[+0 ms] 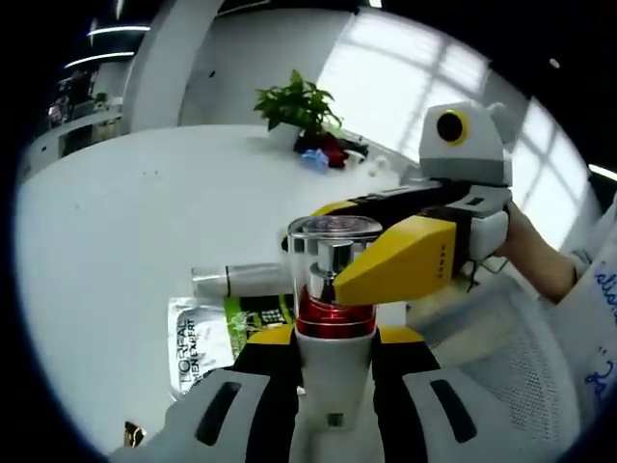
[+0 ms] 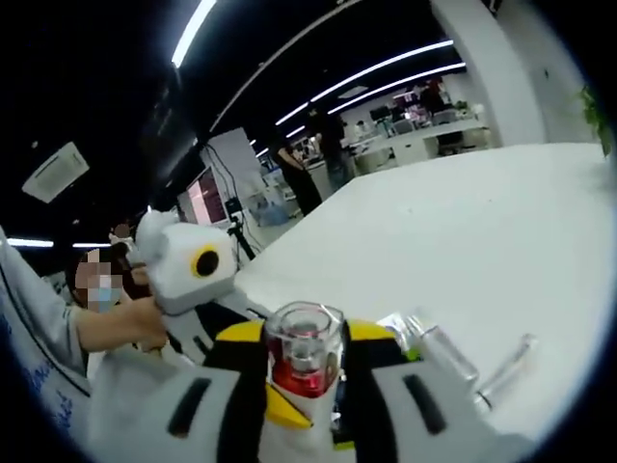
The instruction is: Arrange the skincare products in the storage area until every visible bottle or jar stands upright without overlapping.
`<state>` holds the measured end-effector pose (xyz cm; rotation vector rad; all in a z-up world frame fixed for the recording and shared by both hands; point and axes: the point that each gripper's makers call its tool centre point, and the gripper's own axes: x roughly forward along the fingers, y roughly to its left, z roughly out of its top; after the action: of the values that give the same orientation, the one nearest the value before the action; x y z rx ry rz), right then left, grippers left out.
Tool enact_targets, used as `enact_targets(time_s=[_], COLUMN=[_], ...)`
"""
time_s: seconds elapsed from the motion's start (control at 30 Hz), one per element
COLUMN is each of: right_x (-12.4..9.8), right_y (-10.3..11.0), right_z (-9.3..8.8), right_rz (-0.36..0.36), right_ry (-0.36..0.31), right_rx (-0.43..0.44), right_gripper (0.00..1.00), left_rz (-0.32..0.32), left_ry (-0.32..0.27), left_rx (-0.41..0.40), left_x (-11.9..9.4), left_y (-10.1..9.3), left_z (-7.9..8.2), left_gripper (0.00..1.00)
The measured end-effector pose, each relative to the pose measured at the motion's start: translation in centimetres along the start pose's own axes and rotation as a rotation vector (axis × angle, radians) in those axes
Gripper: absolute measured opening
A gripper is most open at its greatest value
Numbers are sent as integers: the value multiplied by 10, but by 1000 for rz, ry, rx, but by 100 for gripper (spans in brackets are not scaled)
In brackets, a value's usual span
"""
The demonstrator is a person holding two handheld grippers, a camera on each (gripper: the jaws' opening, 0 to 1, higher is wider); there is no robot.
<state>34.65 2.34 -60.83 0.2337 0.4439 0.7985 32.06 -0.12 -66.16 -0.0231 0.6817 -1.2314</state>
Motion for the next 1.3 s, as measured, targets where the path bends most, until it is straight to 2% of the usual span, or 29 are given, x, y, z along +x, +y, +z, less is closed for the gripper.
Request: enact_targets(time_s=[0.23, 0.5, 0.67, 0.83, 1.0, 1.3], right_x=[6, 17, 25, 32, 41, 38], right_y=[-1, -4, -10, -16, -26, -40], right_z=[6, 14, 19, 27, 32, 36], right_rz=[-11, -20, -28, -39, -54, -95], right_ry=[-15, -6, 9, 12, 23, 32], right_rx=[-36, -117, -159, -202, -241, -293], right_gripper=[29, 29, 29, 29, 29, 28], left_rz=[12, 41, 67, 96, 126, 168], left_ry=[-5, 3, 5, 5, -1, -1], left_rx=[27, 71, 101, 134, 161, 215], left_x=[-1, -5, -6, -5, -2, 9], left_y=[7, 19, 28, 47, 57, 67], left_z=[5, 13, 17, 26, 34, 44], left_gripper=[25, 25, 25, 25, 25, 25])
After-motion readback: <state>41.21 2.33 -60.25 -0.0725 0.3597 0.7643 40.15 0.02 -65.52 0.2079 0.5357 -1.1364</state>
